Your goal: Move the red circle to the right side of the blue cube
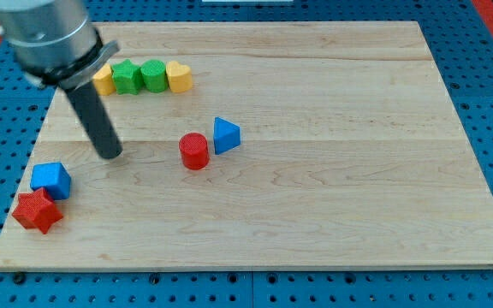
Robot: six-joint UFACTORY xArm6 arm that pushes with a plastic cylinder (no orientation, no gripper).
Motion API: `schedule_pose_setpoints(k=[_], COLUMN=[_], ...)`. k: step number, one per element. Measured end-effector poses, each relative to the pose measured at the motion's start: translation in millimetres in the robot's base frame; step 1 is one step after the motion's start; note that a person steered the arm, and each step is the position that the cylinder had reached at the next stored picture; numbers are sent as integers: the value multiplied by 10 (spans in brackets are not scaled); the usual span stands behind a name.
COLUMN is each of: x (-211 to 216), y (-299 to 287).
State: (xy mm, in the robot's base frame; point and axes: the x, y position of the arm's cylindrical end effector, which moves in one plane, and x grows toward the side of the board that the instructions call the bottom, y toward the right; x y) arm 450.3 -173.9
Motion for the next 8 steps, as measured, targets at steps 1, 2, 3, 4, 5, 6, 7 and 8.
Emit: schedule_pose_setpoints(k=[1,2,3,4,5,6,7,8], x=[-390,-441,-122,234,296,292,284,469], y=[497,1088,1140,912,424,589,1145,1298])
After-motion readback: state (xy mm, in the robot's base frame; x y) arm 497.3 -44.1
